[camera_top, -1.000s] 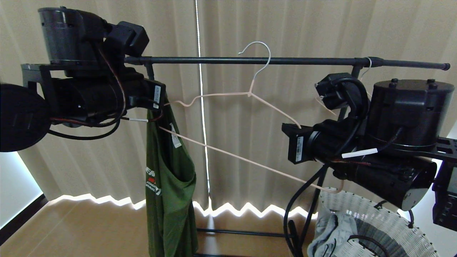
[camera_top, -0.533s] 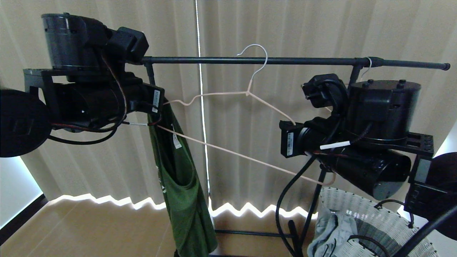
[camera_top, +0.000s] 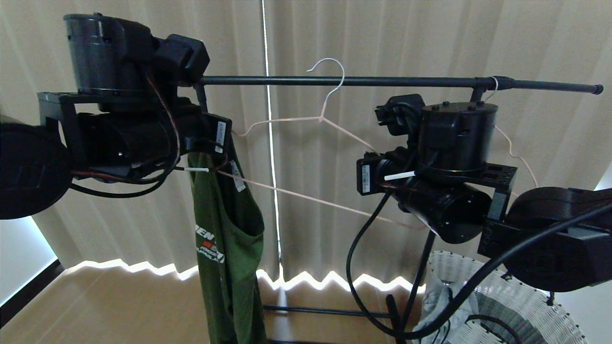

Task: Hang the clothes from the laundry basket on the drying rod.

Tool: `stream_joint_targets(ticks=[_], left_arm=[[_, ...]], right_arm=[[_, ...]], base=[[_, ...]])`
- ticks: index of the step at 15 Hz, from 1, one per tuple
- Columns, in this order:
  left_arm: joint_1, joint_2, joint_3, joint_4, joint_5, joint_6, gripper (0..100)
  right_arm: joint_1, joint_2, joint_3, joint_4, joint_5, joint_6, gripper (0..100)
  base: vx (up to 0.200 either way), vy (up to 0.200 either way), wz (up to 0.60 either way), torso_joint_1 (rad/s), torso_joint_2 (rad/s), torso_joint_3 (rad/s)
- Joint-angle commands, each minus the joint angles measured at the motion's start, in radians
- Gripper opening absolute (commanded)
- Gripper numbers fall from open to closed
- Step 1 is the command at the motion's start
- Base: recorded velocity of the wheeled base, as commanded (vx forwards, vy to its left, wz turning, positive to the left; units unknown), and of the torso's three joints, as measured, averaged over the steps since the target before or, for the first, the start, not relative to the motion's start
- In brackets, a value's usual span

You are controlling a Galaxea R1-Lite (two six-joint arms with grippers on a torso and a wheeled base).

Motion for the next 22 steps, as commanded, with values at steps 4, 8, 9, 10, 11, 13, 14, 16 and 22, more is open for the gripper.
stream_joint_targets(ticks=[4,8,9,10,11,13,14,16,22], left_arm=[[-0.047,0.004,-0.006,-0.005,0.005,-0.041,0],[-0.101,0.005,-0.035,-0.005,-0.001,-0.116,0],[-0.115,0.004,-0.043,-0.006,-0.003,-0.121,0],[-0.124,0.002,-0.049,-0.006,-0.004,-0.133,0],[-0.133,0.001,-0.052,-0.005,-0.004,-0.153,0],[-0.147,-0.013,-0.047,-0.005,-0.006,-0.162,0],[-0.152,-0.022,-0.046,-0.003,-0.007,-0.167,0],[-0.192,-0.05,-0.031,-0.002,-0.015,-0.179,0],[-0.215,-0.028,0.029,-0.002,-0.076,-0.179,0]], right_arm=[[0.103,0.043,-0.01,-0.004,0.006,0.011,0],[0.133,0.118,-0.045,-0.008,0.005,0.039,0],[0.133,0.132,-0.059,-0.008,0.005,0.048,0],[0.133,0.143,-0.071,-0.008,0.003,0.053,0],[0.125,0.158,-0.097,-0.008,0.002,0.053,0],[0.091,0.177,-0.123,-0.008,0.002,0.053,0],[0.076,0.178,-0.128,-0.008,0.002,0.053,0],[0.044,0.18,-0.129,-0.008,0.002,0.053,0],[0.042,0.169,-0.154,-0.01,0.005,0.053,0]], base=[[0.0,0.0,0.0,0.0,0.0,0.0],[0.0,0.0,0.0,0.0,0.0,0.0],[0.0,0.0,0.0,0.0,0.0,0.0],[0.0,0.0,0.0,0.0,0.0,0.0],[0.0,0.0,0.0,0.0,0.0,0.0],[0.0,0.0,0.0,0.0,0.0,0.0],[0.0,0.0,0.0,0.0,0.0,0.0],[0.0,0.0,0.0,0.0,0.0,0.0],[0.0,0.0,0.0,0.0,0.0,0.0]])
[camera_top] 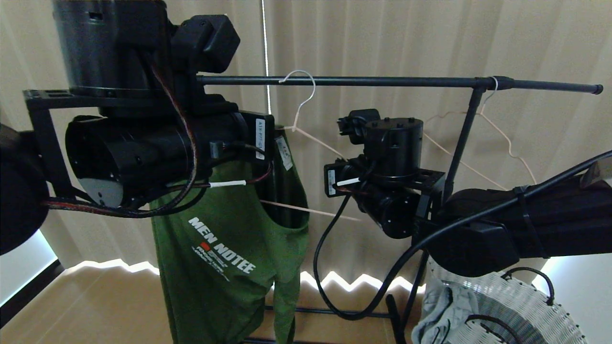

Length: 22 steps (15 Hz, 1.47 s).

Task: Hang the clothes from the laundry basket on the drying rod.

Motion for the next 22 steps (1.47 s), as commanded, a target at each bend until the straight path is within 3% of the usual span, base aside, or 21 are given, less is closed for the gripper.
stream_joint_targets(ticks=[1,3,10,11,16,20,22], left_arm=[[-0.013,0.021,0.026,-0.001,-0.034,-0.002,0],[-0.014,0.018,0.074,-0.007,-0.08,0.0,0],[-0.007,-0.033,0.15,-0.007,-0.078,0.018,0],[-0.002,-0.042,0.161,-0.007,-0.078,0.024,100],[0.038,-0.063,0.184,-0.015,-0.081,0.08,100],[0.045,-0.128,0.293,-0.127,-0.092,0.13,100],[0.09,-0.161,0.33,-0.171,-0.097,0.159,100]], right_arm=[[0.019,0.001,-0.02,-0.001,0.0,0.001,0],[0.027,0.001,-0.04,-0.001,-0.001,0.001,0],[0.022,-0.023,-0.041,-0.001,-0.003,-0.001,0],[0.019,-0.031,-0.041,-0.001,-0.003,0.001,0],[-0.005,-0.045,-0.044,-0.001,-0.004,-0.001,0],[-0.061,-0.062,-0.038,0.0,-0.003,-0.004,0],[-0.074,-0.095,-0.027,0.003,-0.001,-0.009,0]], base=[[0.0,0.0,0.0,0.0,0.0,0.0],[0.0,0.0,0.0,0.0,0.0,0.0],[0.0,0.0,0.0,0.0,0.0,0.0],[0.0,0.0,0.0,0.0,0.0,0.0],[0.0,0.0,0.0,0.0,0.0,0.0],[0.0,0.0,0.0,0.0,0.0,0.0],[0.0,0.0,0.0,0.0,0.0,0.0]])
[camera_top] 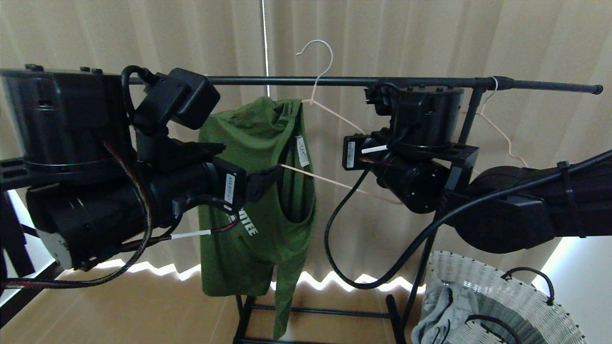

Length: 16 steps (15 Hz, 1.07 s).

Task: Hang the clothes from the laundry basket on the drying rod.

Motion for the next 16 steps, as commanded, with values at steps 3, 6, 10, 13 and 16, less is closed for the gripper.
stream_joint_targets(ticks=[3,6,10,13,16], left_arm=[[0.178,-0.096,0.03,-0.019,-0.183,0.139,100],[0.313,-0.104,-0.018,-0.019,-0.298,0.356,100],[0.302,-0.049,-0.064,-0.017,-0.303,0.511,100],[0.241,0.008,-0.062,-0.019,-0.3,0.56,100],[0.228,0.056,-0.098,-0.019,-0.3,0.587,100]], right_arm=[[-0.011,-0.094,0.03,0.001,0.007,-0.051,0],[-0.011,-0.152,0.113,0.001,0.016,-0.073,0],[-0.007,-0.201,0.203,-0.004,0.079,-0.069,0],[0.004,-0.199,0.226,-0.025,0.081,-0.071,0],[0.035,-0.201,0.274,-0.09,0.081,-0.086,0]], base=[[0.0,0.0,0.0,0.0,0.0,0.0],[0.0,0.0,0.0,0.0,0.0,0.0],[0.0,0.0,0.0,0.0,0.0,0.0],[0.0,0.0,0.0,0.0,0.0,0.0],[0.0,0.0,0.0,0.0,0.0,0.0]])
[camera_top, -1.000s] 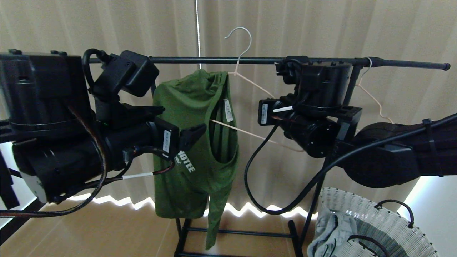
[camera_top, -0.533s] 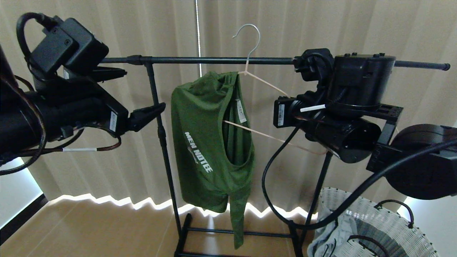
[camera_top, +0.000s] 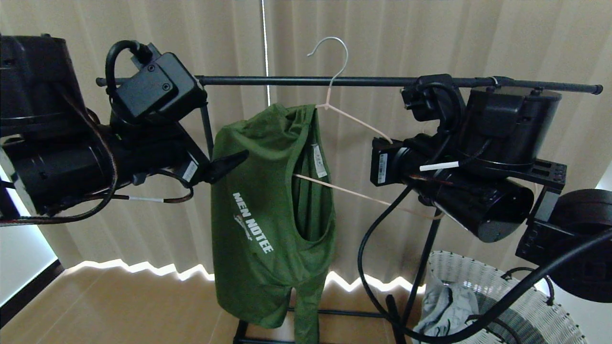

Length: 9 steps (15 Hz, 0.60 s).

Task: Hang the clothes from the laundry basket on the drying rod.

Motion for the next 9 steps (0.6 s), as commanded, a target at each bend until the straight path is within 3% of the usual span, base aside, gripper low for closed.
stream_joint_targets(ticks=[1,6,9], left_arm=[[-0.004,0.045,-0.024,-0.001,0.002,0.001,100],[-0.004,0.054,-0.05,-0.001,0.002,-0.002,100],[-0.004,0.057,-0.052,-0.02,0.002,-0.002,100]], right_arm=[[0.015,-0.005,0.017,-0.02,0.009,-0.005,0],[0.051,-0.027,0.039,-0.026,0.066,-0.014,0],[0.082,-0.032,0.075,-0.116,0.09,-0.062,0]], base=[[0.0,0.0,0.0,0.0,0.0,0.0],[0.0,0.0,0.0,0.0,0.0,0.0],[0.0,0.0,0.0,0.0,0.0,0.0]])
